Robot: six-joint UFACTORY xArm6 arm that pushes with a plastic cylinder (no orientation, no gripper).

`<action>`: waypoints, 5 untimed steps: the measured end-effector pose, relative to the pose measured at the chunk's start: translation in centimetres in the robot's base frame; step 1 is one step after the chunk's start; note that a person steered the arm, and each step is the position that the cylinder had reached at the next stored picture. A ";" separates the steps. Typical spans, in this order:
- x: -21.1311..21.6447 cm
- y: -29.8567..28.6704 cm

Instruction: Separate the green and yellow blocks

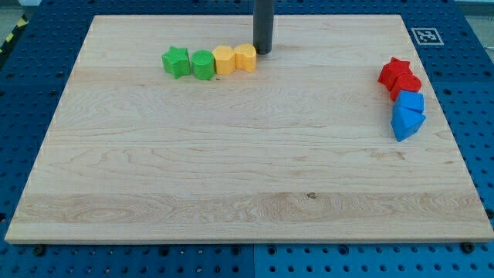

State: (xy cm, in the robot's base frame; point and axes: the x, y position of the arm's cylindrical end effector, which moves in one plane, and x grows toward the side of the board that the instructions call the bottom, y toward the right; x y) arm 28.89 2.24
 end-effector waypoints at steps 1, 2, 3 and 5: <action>-0.1 0.0; -2.3 -0.5; -4.3 -3.1; -4.4 -11.7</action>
State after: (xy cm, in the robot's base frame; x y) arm 24.47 -9.43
